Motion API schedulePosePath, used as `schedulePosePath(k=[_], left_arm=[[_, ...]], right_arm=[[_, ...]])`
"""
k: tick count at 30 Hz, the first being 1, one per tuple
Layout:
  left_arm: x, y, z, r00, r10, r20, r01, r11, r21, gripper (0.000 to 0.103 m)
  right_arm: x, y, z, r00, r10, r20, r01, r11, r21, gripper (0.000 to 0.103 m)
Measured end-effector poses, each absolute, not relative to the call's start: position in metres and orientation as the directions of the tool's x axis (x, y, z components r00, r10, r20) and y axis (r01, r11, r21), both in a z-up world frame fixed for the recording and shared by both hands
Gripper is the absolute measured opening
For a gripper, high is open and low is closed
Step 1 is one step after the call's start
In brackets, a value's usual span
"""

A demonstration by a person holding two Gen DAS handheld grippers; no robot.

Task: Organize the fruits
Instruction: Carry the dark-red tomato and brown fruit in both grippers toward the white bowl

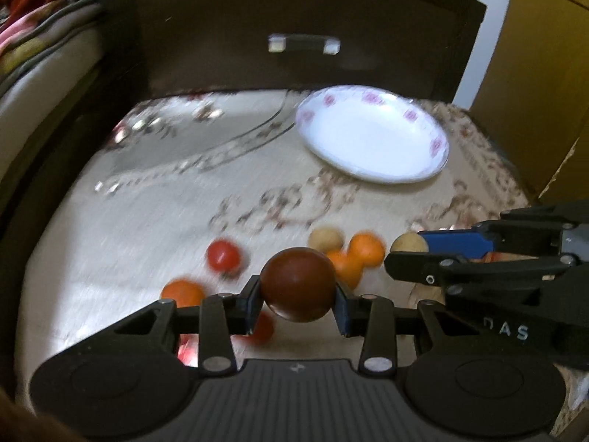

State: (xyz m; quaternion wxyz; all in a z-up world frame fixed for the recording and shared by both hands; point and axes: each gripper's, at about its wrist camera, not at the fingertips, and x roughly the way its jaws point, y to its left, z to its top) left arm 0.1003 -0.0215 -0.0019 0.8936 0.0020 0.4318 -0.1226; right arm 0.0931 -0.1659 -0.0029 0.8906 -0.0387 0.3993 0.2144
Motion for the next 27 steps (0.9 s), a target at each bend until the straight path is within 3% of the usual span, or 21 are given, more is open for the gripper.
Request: schedulePosePath(k=[15,27], left_arm=[[0.187,-0.071,0.007,0.629,-0.246,-0.737,0.311,0.949,-0.051,0.047],[0.215,-0.093,-0.003,0.636,-0.225,-0.738,0.338,0.941,0.005,0.047]], right_arm=[[0.157,-0.213,-0.005,0.680,0.247,-0.690,-0.284,0.957,0.063,0.020],[0.186,-0.234,-0.018,0.683,0.220,-0.697,-0.230,0.970,0.081,0.021]])
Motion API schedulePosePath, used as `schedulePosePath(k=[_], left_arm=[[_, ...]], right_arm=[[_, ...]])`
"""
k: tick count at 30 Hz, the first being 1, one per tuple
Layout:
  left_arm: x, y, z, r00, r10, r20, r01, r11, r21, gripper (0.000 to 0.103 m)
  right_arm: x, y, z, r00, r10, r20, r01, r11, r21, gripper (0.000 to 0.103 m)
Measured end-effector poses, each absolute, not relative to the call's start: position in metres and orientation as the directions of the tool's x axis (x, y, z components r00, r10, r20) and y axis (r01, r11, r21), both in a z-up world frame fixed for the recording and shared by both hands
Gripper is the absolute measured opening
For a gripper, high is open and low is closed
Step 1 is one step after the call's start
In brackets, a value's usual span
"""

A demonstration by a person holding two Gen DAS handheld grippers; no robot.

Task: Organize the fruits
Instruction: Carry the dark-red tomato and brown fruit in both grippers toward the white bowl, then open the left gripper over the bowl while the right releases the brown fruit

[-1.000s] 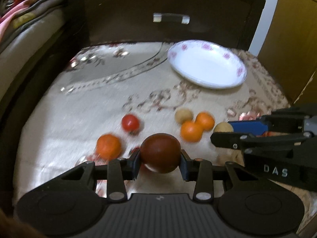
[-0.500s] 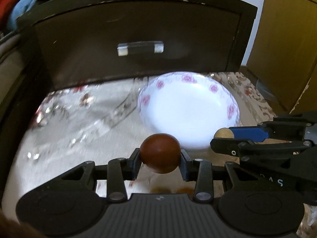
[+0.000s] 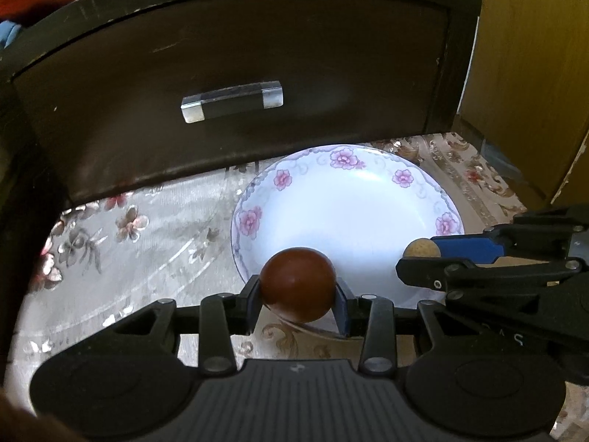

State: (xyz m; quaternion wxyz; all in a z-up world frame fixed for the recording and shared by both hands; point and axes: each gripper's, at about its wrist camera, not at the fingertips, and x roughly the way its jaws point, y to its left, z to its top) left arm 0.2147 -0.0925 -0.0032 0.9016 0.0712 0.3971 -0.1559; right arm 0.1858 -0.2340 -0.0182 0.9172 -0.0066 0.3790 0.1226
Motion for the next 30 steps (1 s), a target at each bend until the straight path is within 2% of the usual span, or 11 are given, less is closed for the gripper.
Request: schedulePosePath(k=[30], left_arm=[[0.220,-0.100,-0.008,0.668,-0.180,-0.722,0.323,0.944,0.063,0.049]], right_arm=[[0.200,-0.238,-0.030,0.675,0.194,-0.712,-0.202,0.977,0.074,0.024]])
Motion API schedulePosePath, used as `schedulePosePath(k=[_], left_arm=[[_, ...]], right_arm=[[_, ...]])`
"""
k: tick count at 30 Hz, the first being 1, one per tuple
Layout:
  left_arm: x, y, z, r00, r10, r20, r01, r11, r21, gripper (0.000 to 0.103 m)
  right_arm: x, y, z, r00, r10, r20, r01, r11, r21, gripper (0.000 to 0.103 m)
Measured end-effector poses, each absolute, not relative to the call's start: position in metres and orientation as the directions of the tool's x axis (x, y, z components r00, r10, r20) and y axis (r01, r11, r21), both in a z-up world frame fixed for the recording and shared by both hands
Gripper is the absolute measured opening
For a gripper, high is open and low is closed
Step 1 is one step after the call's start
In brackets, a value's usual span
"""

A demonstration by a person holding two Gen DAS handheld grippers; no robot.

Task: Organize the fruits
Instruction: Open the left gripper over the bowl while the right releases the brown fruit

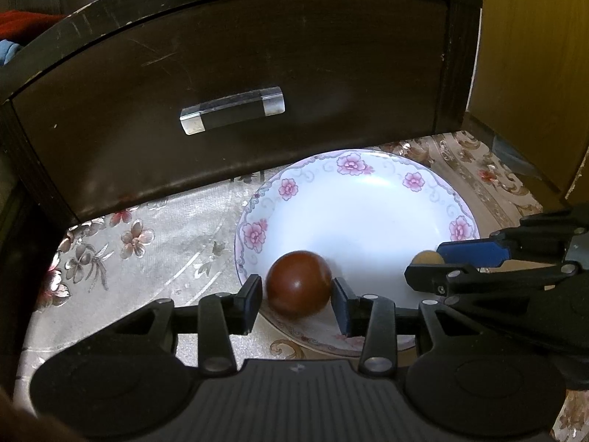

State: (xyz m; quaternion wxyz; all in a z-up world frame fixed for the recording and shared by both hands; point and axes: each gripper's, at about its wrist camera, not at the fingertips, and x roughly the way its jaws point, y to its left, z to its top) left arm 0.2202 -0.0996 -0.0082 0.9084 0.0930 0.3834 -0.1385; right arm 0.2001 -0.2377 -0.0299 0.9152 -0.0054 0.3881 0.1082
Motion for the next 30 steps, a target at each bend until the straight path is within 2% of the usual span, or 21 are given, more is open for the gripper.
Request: schedulePosePath(k=[30], left_arm=[[0.213,-0.089,-0.002,0.684,-0.153,-0.713,0.290,0.954,0.073,0.056]], right_arm=[[0.194,-0.237,-0.018,0.708,0.186,-0.682,-0.194,0.979,0.066,0.035]])
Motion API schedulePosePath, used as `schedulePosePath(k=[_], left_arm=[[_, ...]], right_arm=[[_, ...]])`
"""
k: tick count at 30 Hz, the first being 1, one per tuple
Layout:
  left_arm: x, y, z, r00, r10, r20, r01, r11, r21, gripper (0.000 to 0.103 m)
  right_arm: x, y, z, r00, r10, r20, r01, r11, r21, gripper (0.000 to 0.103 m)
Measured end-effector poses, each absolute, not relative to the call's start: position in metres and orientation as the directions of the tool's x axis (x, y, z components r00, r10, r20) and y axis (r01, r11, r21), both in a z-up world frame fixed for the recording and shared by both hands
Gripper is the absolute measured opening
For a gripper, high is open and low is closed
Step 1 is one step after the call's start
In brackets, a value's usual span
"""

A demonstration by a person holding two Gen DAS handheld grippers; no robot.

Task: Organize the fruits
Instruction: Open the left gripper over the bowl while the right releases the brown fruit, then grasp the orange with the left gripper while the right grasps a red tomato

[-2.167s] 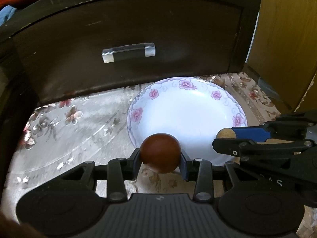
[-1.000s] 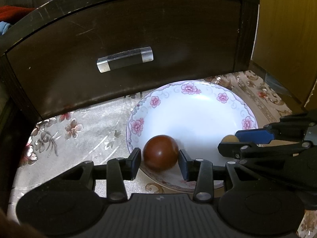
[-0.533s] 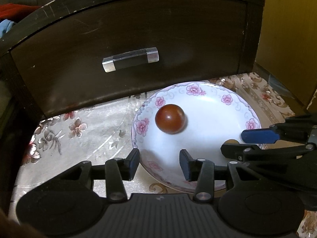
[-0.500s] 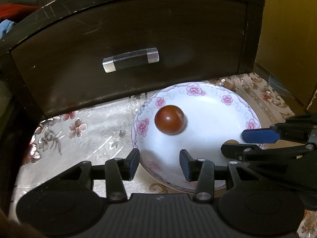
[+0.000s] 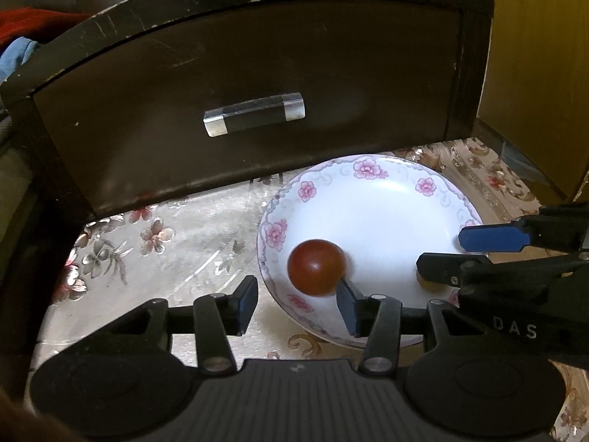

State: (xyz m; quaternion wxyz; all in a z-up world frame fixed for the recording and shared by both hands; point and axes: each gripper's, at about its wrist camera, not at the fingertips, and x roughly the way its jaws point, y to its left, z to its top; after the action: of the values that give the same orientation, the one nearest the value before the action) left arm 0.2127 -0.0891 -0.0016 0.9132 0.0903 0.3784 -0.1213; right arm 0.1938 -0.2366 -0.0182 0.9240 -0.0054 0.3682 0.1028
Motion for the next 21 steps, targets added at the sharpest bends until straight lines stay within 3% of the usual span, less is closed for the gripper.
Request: schedulePosePath(k=[21], left_arm=[[0.191,-0.053,0.008,0.684,-0.142,-0.715,0.242,0.970,0.039,0.056]], right_arm=[[0.169,-0.235,-0.009,0.716,0.202,-0.669,-0.209,0.975,0.071,0.040]])
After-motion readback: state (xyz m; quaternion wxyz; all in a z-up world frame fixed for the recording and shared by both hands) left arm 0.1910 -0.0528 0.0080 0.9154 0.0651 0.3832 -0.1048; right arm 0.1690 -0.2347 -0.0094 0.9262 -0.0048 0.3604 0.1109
